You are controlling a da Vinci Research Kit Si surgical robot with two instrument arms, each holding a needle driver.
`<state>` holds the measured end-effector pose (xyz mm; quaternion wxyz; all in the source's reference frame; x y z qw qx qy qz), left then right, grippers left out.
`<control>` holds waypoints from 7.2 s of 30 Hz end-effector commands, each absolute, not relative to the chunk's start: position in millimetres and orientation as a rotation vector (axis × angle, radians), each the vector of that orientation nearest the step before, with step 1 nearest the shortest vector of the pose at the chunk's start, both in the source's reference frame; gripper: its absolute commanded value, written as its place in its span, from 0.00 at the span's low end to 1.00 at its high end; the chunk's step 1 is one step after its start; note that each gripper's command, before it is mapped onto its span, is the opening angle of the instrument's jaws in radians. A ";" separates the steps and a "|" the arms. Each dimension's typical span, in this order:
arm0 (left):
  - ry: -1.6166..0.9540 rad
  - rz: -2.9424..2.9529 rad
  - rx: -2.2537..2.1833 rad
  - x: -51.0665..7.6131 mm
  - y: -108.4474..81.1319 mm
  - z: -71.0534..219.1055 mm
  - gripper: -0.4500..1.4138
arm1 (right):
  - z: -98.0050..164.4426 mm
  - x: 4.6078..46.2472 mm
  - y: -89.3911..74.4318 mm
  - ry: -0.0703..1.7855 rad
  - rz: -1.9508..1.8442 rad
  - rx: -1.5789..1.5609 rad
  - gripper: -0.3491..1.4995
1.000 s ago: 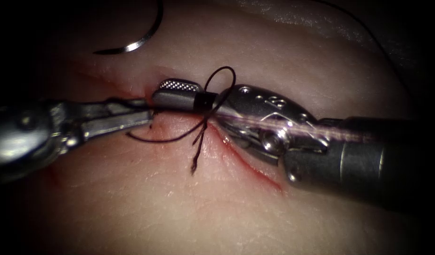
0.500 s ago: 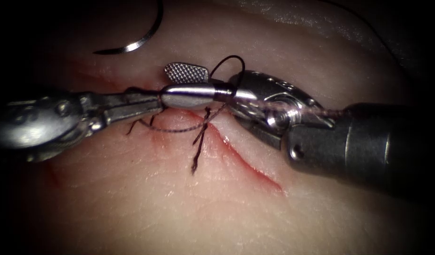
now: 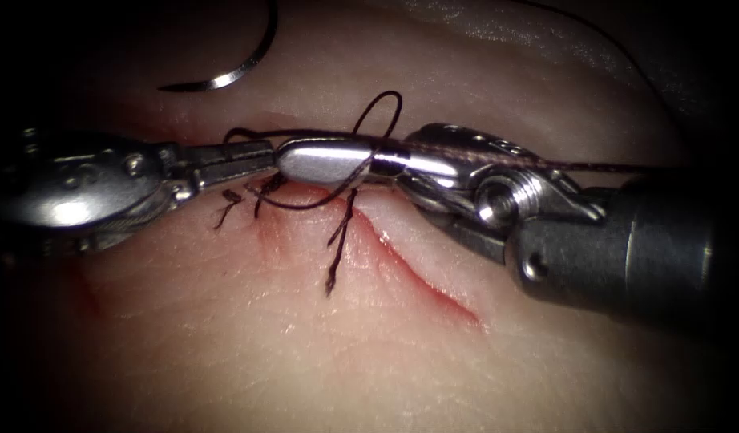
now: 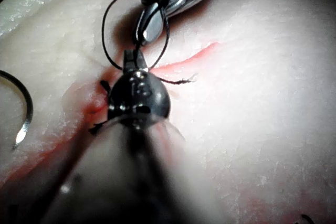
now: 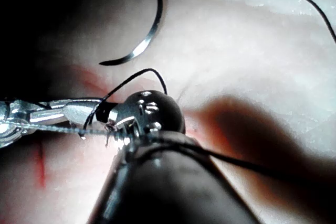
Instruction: Wound Closure
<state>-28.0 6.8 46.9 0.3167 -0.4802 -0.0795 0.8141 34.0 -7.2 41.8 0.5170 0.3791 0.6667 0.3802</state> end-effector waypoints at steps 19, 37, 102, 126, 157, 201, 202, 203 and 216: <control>-0.252 2.124 -1.279 -29.7 8.3 49.7 0.00 | 41.8 36.9 -6.1 1.555 0.356 1.130 0.00; -0.274 2.117 -1.275 -29.1 9.2 48.8 0.00 | 41.7 39.5 -8.7 1.245 -0.237 1.083 0.00; -0.359 2.244 -1.217 -30.0 -5.0 36.7 0.00 | 45.9 35.8 -3.5 1.273 -0.352 0.694 0.00; -0.427 2.257 -1.229 -28.8 -10.2 27.8 0.00 | 49.1 34.2 -1.4 1.244 -0.258 0.596 0.00; -0.356 2.271 -1.258 -29.9 0.0 29.1 0.00 | 44.2 33.4 -1.0 1.288 0.142 0.490 0.88; -0.493 2.114 -1.353 -36.1 18.2 43.0 0.00 | 41.0 41.3 -8.1 1.550 0.425 0.237 0.00; -0.487 2.113 -1.351 -36.0 18.1 43.5 0.00 | 40.8 41.3 -8.1 1.577 0.416 0.248 0.00; -0.480 2.116 -1.351 -36.0 18.0 43.9 0.00 | 40.5 41.4 -8.1 1.596 0.409 0.258 0.00; -0.460 2.123 -1.386 -33.7 16.4 47.5 0.00 | 38.2 41.0 -9.3 1.766 0.428 0.303 0.00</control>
